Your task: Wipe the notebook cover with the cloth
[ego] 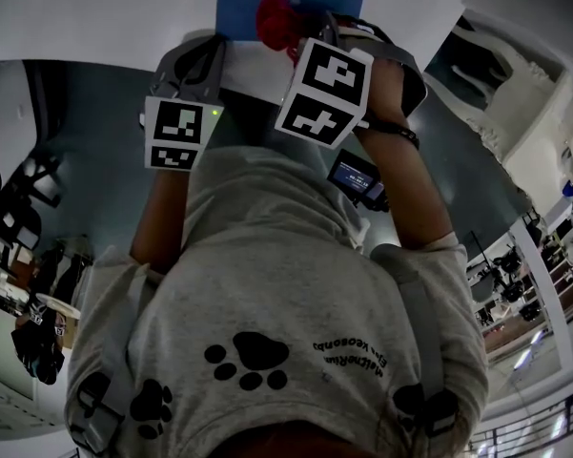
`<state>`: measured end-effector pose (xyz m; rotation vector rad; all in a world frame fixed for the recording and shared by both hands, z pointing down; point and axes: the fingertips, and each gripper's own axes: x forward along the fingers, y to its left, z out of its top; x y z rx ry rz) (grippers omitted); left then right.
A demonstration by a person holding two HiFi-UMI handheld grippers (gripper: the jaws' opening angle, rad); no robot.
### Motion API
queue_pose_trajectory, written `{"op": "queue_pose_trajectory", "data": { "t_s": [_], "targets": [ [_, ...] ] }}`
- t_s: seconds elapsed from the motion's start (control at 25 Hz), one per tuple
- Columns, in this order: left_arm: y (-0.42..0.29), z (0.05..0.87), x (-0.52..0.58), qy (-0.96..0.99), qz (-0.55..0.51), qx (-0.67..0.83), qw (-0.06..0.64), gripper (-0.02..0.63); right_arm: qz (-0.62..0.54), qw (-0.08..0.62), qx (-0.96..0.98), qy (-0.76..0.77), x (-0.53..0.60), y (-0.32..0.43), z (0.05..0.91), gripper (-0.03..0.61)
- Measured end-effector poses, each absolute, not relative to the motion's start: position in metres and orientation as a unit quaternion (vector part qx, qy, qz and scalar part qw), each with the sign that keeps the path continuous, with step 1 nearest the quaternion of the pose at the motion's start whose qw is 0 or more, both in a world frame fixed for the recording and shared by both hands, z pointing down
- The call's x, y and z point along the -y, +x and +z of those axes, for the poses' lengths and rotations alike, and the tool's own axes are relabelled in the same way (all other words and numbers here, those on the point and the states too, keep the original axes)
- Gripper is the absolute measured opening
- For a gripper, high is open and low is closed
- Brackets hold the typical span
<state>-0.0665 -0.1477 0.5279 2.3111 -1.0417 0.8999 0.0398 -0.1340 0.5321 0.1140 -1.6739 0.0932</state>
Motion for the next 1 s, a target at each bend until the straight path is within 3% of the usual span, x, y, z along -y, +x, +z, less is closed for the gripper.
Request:
{"op": "queue_pose_trajectory", "data": {
  "t_s": [0.72,1.0],
  "targets": [
    [-0.067,0.531,0.149,0.834,0.332,0.372,0.236,0.006,0.135,0.707,0.682,0.132,0.115,0.155,0.539,0.067],
    [-0.069,0.518,0.149,0.833,0.34,0.358,0.25,0.006,0.196,0.616,0.72,0.251,0.126,0.151,0.497,0.067]
  ]
}}
